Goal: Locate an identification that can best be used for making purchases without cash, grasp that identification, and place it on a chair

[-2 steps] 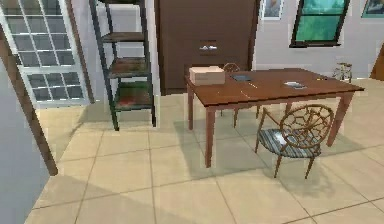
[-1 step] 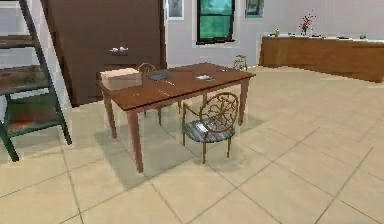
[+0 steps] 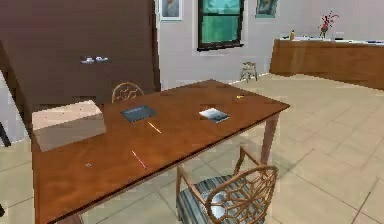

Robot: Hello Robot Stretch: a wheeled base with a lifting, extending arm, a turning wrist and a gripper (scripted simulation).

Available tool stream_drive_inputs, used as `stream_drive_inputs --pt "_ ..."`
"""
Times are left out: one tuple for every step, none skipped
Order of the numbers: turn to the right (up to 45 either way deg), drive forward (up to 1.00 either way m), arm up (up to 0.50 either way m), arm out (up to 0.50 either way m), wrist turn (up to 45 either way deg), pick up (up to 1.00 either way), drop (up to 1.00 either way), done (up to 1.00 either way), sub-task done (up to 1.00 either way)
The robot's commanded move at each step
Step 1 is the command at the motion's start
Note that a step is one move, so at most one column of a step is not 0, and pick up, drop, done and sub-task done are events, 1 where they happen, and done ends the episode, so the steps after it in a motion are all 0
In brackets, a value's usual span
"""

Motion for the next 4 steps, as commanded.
stream_drive_inputs --pt "45.0 0.0 0.0 0.0 0.0 0.0 0.0 0.0 0.0" --pt "18.0 0.0 0.0 0.0 0.0 0.0 0.0 0.0 0.0" --pt "0.0 0.05 0.0 0.0 0.0 0.0 0.0 0.0 0.0" --pt "-9.0 0.0 0.0 0.0 0.0 0.0 0.0 0.0 0.0"
